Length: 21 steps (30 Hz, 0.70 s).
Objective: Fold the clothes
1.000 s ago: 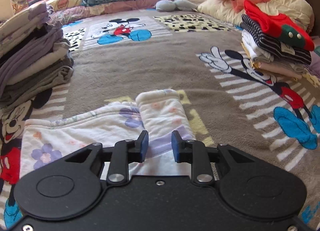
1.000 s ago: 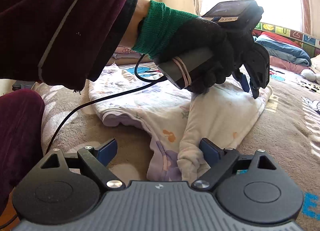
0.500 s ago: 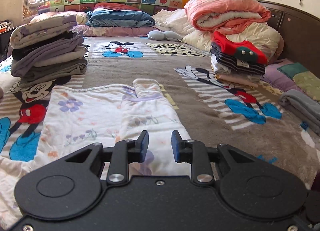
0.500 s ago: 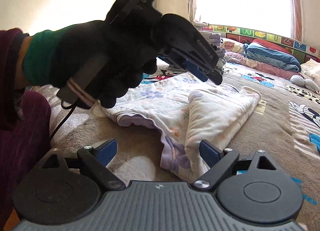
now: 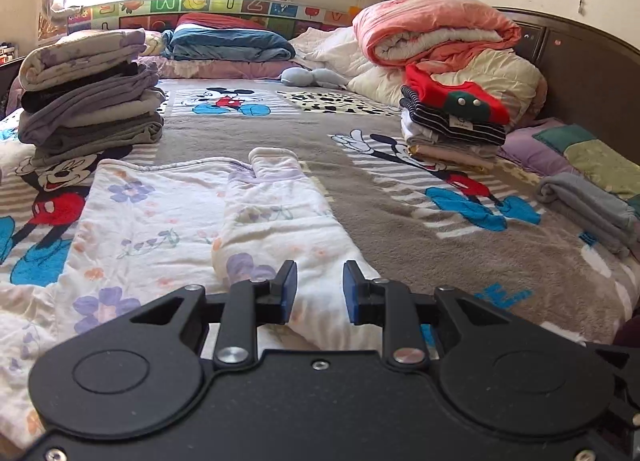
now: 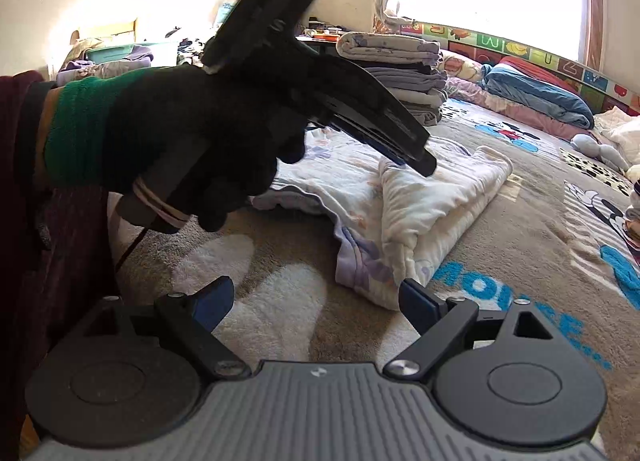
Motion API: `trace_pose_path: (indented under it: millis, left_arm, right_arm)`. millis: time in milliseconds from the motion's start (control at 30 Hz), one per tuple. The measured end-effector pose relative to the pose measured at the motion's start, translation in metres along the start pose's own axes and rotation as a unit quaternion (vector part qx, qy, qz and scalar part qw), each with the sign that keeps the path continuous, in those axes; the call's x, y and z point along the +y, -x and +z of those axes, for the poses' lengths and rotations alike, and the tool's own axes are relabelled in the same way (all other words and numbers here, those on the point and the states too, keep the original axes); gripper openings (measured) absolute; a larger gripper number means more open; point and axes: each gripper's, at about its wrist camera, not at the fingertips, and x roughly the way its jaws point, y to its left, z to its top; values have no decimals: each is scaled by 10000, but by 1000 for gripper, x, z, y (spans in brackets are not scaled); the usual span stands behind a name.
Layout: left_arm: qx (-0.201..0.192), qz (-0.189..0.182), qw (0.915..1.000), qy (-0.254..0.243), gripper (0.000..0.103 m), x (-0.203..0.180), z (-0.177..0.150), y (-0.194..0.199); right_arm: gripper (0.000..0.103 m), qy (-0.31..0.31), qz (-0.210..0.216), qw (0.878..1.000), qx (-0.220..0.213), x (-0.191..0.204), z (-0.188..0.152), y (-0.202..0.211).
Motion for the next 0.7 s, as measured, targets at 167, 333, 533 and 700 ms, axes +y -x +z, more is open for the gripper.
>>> trace_pose_path:
  millis: [167,333,533,700]
  left_arm:
    - [281,76,9973,-680,20,-25,-26,-18]
    - [320,97,9976,-603,20,-21,-35,-23]
    - [234,-150,9996,-47,23,-9,-27,-5]
    - [1,-159,9969,766,53,18,-13,18]
  right_arm:
    - [89,-427,-122,9990,42,-12,-1,4]
    - [89,-530,-153,9983,183,-16,-5,0]
    - [89,-387,-32,9988,301,-11,-6,-3]
    - [89,-447,-63,9989,106,-13,-4,0]
